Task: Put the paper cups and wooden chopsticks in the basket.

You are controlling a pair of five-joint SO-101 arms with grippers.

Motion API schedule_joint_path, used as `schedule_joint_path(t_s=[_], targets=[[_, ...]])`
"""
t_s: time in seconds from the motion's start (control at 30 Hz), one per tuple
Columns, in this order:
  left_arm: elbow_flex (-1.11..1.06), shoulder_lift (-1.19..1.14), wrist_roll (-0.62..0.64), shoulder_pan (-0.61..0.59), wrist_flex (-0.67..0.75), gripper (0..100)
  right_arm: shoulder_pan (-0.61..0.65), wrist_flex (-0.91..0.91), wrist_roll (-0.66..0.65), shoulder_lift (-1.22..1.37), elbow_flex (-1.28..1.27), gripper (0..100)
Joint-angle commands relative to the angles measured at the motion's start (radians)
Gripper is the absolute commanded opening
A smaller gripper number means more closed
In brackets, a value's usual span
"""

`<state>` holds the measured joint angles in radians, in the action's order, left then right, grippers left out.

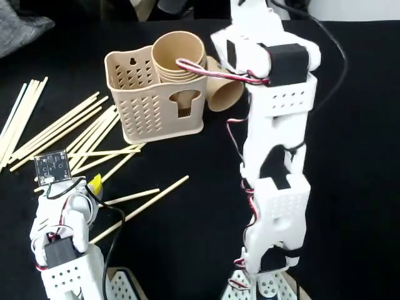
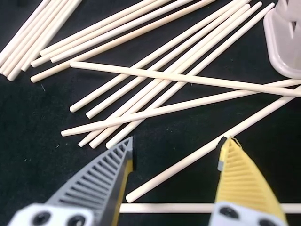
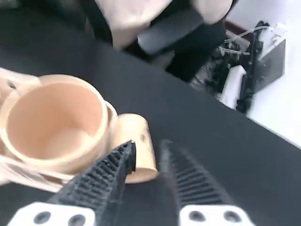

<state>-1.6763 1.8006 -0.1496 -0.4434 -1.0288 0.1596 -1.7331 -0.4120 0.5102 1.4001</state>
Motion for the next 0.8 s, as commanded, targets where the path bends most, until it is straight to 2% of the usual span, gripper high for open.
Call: schedule_joint_path(t_s=[0.0,0.13,0.4,0.6,0.77], targets=[[-0.008,0.005,-0.008,0.008,0.009,29,-0.081,-0.035,-0.135,-0.059,-0.143,23.1],[-0.008,0.005,-0.008,0.008,0.009,29,-0.127,-0.02,-0.29,-0.082,-0.421,26.6],[-0.008,0.005,-0.008,0.01,0.009,29,-0.213,0.267,-0.43,-0.09,-0.834,26.6],[-0.008,0.005,-0.008,0.012,0.009,29,-0.221,0.595,-0.443,-0.091,-1.116,26.5],[-0.008,0.005,-0.008,0.013,0.009,29,-0.187,0.755,-0.431,-0.11,-1.244,26.5]])
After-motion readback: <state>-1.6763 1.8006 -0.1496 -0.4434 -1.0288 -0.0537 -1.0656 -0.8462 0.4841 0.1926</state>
